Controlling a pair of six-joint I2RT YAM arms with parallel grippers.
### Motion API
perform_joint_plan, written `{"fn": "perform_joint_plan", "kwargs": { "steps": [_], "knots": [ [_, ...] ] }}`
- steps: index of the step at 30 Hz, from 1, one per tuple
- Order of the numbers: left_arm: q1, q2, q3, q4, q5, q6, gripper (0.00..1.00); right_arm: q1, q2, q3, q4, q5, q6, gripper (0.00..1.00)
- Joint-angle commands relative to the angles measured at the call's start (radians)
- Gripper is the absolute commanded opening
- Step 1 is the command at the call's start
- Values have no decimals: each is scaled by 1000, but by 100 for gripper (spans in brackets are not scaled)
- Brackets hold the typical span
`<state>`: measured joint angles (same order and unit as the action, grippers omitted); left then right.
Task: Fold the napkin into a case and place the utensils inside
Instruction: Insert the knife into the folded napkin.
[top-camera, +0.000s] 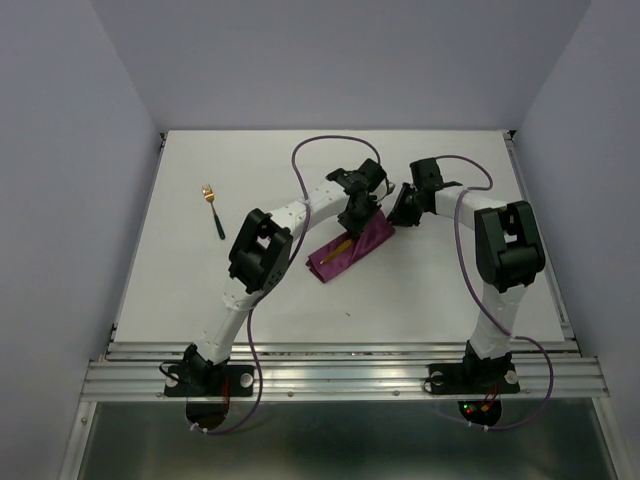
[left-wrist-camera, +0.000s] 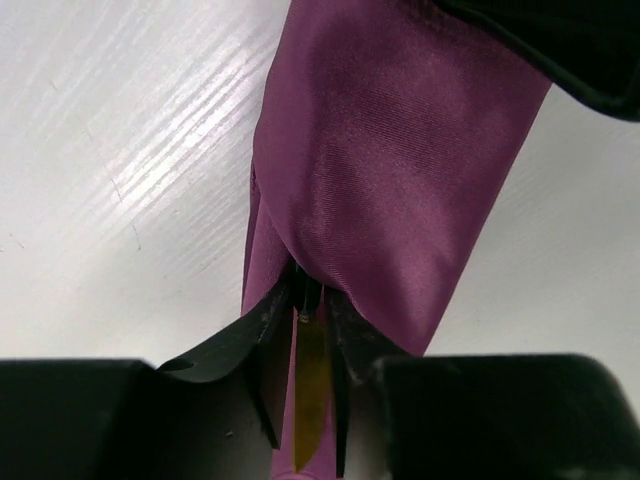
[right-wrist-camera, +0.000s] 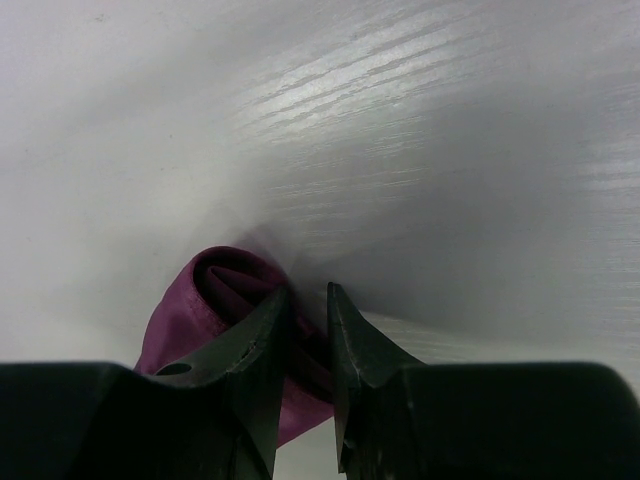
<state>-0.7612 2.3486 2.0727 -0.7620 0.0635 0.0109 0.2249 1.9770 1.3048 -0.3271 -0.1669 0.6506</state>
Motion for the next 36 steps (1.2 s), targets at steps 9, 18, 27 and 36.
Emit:
{"fn": "perform_joint_plan", "kwargs": {
  "steps": [9, 18, 27, 36],
  "knots": [
    [5, -48, 26, -20, -25, -5, 38, 16, -6, -24, -12, 0, -19, 28],
    [3, -139, -78, -11, -53, -74, 38, 16, -47, -39, -35, 58, -17, 29],
    [51, -346, -302, 101, -28, -150, 36, -7, -237, -156, -64, 162, -35, 34],
    [174, -379, -479, 204, 22, -227, 0, -7, -388, -314, -98, 184, -63, 33]
  ]
}}
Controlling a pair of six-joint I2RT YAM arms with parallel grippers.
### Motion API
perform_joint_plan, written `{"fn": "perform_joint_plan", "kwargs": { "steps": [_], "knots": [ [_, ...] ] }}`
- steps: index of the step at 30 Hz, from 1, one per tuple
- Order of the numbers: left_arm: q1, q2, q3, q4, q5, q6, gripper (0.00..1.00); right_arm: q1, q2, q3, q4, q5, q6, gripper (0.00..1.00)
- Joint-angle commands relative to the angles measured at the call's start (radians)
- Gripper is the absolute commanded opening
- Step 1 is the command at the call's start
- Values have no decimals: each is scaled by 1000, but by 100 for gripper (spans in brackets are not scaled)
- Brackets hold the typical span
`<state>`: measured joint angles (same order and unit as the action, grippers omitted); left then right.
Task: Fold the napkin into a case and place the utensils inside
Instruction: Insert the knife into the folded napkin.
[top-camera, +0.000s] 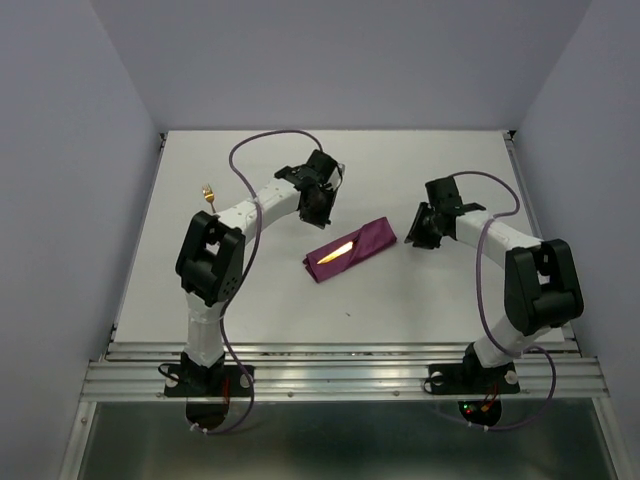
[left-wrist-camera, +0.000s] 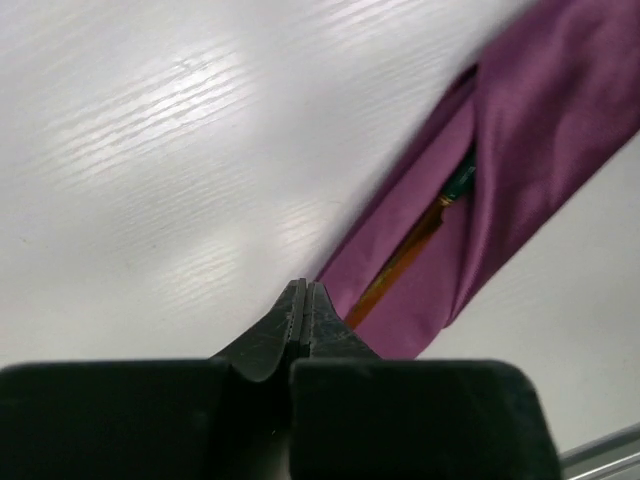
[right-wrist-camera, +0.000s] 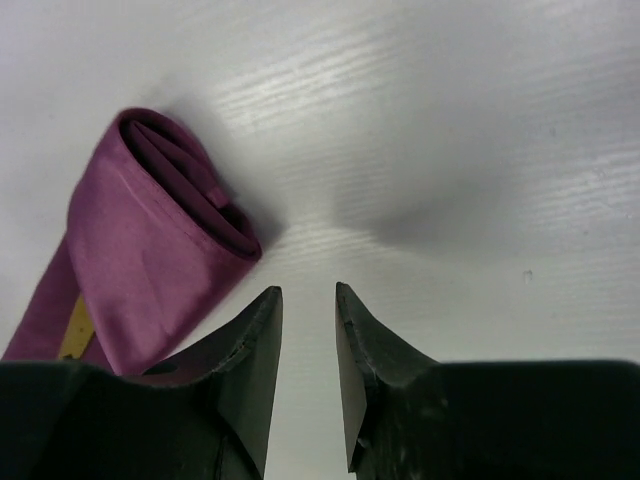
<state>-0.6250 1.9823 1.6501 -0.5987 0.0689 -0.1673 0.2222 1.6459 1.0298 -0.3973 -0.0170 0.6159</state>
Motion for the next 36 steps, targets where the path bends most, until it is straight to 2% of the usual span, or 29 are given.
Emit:
{"fn": "perform_joint_plan", "kwargs": {
  "steps": [1, 5, 11, 20, 24, 27, 30, 33, 35, 36],
  "knots": [
    [54, -10, -70, 48, 25, -58, 0, -4, -78, -43, -31, 26, -34, 33],
    [64, 13, -124, 76, 34, -64, 0, 46, -112, -76, -28, -1, -35, 32],
    [61, 18, -206, 100, 64, -86, 0, 155, -71, -93, 0, -3, 2, 31],
    [1, -50, -312, 142, 134, -95, 0, 177, 72, 12, 40, -15, 10, 31],
    [-19, -79, -320, 103, 105, -95, 0, 177, 140, 105, 35, -8, 2, 31],
    [-19, -123, -299, 62, -2, -110, 0, 177, 172, 145, 20, 6, 1, 31],
    [-28, -161, -253, 21, -107, -117, 0, 177, 157, 133, 15, 12, -2, 31],
    [-56, -181, -199, -16, -145, -110, 0, 177, 120, 110, 12, 41, -1, 31],
    [-93, -178, -171, -36, -161, -109, 5, 177, 101, 90, 3, 57, -1, 31],
    [-105, -168, -149, -58, -165, -107, 13, 177, 85, 84, 0, 67, 1, 31]
  ]
}}
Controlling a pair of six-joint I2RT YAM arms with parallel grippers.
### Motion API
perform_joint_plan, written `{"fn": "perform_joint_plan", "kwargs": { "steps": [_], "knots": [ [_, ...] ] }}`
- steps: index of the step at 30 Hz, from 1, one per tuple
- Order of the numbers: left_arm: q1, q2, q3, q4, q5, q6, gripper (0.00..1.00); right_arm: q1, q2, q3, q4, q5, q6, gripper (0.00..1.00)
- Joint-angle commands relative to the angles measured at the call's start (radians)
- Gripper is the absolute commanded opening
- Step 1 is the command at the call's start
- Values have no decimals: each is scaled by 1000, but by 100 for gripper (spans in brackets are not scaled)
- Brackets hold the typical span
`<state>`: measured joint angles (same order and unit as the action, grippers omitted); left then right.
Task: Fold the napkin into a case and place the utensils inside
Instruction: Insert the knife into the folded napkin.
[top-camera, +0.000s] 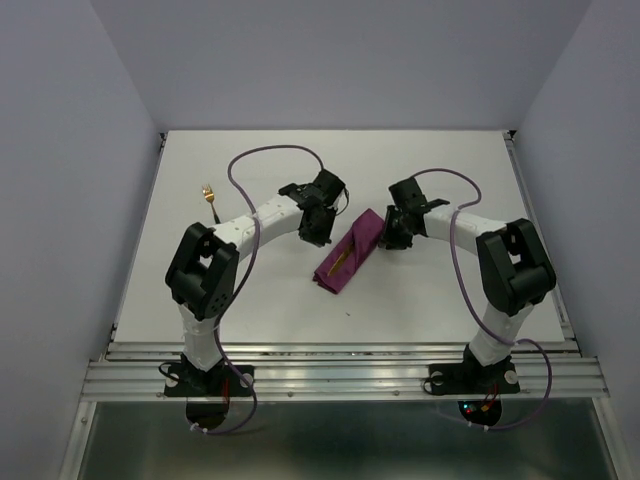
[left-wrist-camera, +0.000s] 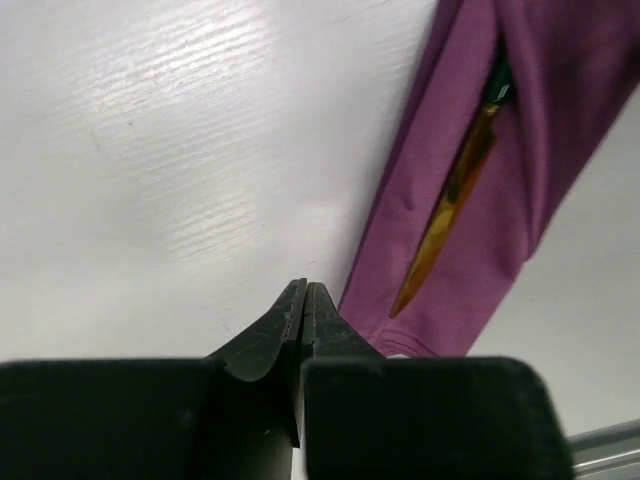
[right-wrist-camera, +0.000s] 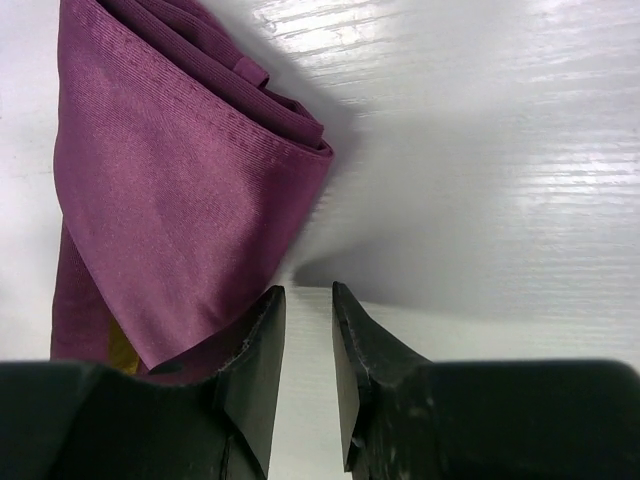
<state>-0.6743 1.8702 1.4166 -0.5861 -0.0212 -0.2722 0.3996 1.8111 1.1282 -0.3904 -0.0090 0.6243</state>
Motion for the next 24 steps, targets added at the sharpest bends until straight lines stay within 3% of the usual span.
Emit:
{"fn": "perform_joint_plan", "kwargs": {
  "steps": [1, 5, 13, 24],
  "knots": [
    [-85, -49, 94, -78, -79, -2, 18, -1, -91, -22, -7, 63, -6, 32],
    [-143, -8, 96, -69, -57, -2, 35, -1, -124, -67, -8, 67, 0, 32],
    [-168, 32, 71, -1, -7, 33, 48, -1, -160, -116, -11, 64, 15, 32],
    [-168, 113, 51, 61, 7, 102, 48, -1, -170, -130, -13, 69, 22, 32]
  ]
}}
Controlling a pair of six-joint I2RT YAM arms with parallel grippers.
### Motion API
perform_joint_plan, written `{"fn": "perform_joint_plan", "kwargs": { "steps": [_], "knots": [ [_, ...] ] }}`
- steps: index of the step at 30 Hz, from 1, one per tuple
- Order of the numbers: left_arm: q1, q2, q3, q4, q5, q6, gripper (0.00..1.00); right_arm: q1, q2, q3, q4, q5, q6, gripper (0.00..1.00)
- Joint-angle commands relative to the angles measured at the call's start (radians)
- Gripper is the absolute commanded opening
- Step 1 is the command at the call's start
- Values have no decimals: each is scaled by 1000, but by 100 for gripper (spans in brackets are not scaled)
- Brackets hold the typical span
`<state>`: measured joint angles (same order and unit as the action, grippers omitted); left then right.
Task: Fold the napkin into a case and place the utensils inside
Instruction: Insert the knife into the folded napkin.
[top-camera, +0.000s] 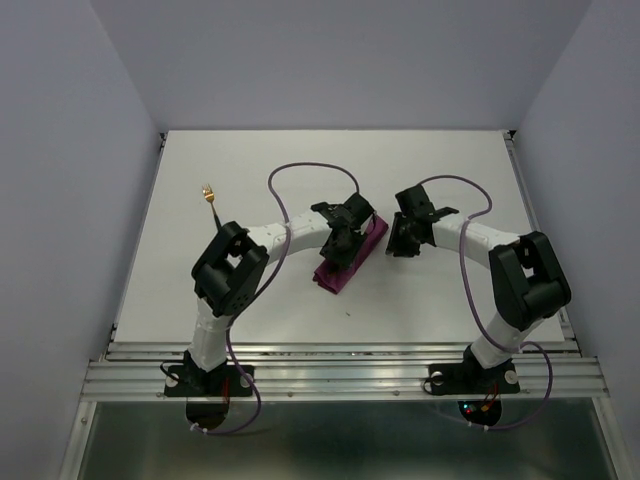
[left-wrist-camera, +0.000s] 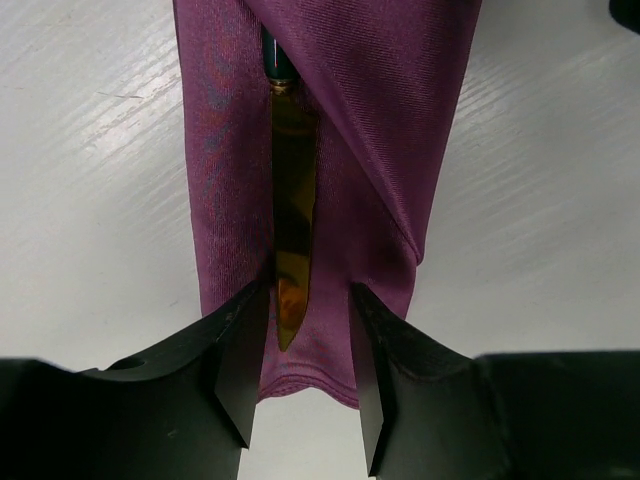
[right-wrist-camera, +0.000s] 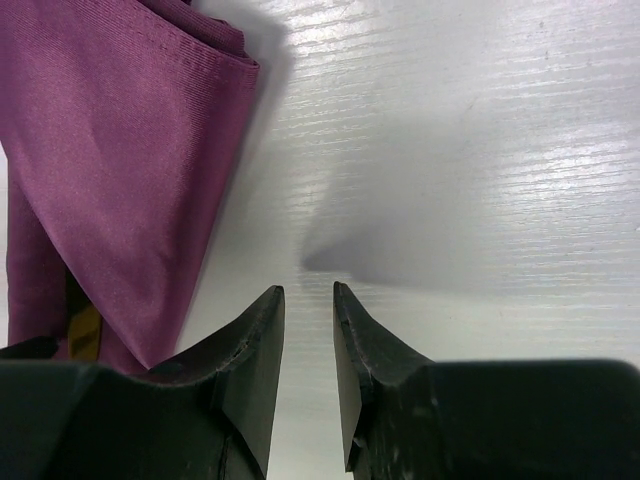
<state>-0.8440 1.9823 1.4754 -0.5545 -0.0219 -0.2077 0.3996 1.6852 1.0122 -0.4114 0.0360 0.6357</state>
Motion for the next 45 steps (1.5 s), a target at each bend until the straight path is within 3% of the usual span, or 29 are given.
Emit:
{"fn": "perform_joint_plan", "kwargs": {
  "steps": [1, 9, 15, 21, 28, 33, 45],
  "knots": [
    [2, 7, -6, 30, 5, 44, 48, -1, -44, -14, 8, 24, 10, 32],
    [2, 53, 3, 38, -19, 62, 45, -1, -51, -21, 8, 28, 15, 32],
    [3, 70, -17, 45, -16, 65, 32, -1, -47, -24, 8, 30, 15, 32],
    [5, 67, -12, 33, -30, 73, 28, -1, -44, -20, 8, 30, 15, 32],
    [6, 50, 51, -22, -79, 94, 29, -1, -44, -14, 5, 30, 10, 32],
    [6, 41, 85, -48, -75, 103, 41, -1, -48, -4, -4, 27, 9, 32],
    [23, 30, 95, -28, -47, 90, 40, -1, -70, 9, -13, 21, 7, 32]
  ]
}}
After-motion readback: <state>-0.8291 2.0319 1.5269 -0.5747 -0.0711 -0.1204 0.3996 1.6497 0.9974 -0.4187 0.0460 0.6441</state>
